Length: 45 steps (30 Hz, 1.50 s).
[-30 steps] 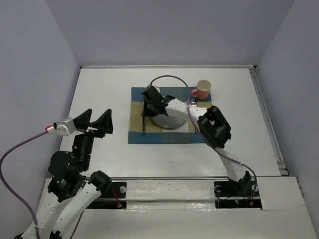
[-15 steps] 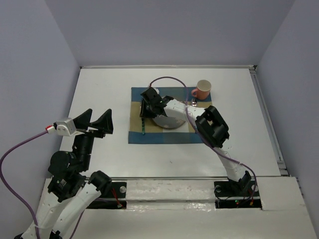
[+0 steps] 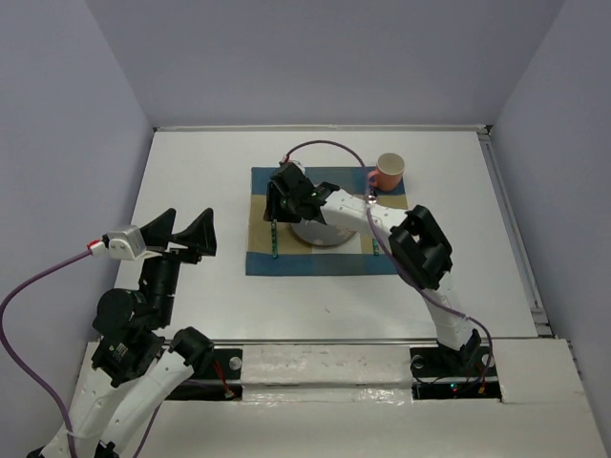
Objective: Set the dinner table for one person
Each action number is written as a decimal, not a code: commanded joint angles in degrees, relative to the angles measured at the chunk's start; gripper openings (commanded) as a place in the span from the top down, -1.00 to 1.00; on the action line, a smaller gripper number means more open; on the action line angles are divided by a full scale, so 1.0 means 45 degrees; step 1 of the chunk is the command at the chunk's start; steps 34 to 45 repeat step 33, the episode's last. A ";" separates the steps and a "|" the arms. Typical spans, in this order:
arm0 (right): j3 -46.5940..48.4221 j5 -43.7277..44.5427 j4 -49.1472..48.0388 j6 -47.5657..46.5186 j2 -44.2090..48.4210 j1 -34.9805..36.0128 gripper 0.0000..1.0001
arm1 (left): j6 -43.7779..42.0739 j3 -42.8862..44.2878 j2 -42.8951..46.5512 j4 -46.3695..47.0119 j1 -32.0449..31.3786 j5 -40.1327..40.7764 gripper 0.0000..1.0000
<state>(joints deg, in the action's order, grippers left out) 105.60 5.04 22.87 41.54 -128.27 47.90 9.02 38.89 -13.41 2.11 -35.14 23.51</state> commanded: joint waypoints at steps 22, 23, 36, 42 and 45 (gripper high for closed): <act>-1.3778 0.8348 -0.5163 -0.7316 2.3537 0.0332 -0.99 | -0.0304 0.1258 -0.2820 -0.0176 0.0347 0.1299 -0.98; -1.4031 0.8914 -0.5103 -0.7452 2.4568 0.0332 -0.99 | -0.0362 0.1530 -0.2976 -0.0234 0.0347 0.1377 -0.98; -1.4251 0.8844 -0.5122 -0.7336 2.5303 0.0332 -0.99 | 0.0008 0.2060 -0.3738 -0.0274 0.0347 0.0520 -0.98; -1.4251 0.8844 -0.5122 -0.7336 2.5303 0.0332 -0.99 | 0.0008 0.2060 -0.3738 -0.0274 0.0347 0.0520 -0.98; -1.4251 0.8844 -0.5122 -0.7336 2.5303 0.0332 -0.99 | 0.0008 0.2060 -0.3738 -0.0274 0.0347 0.0520 -0.98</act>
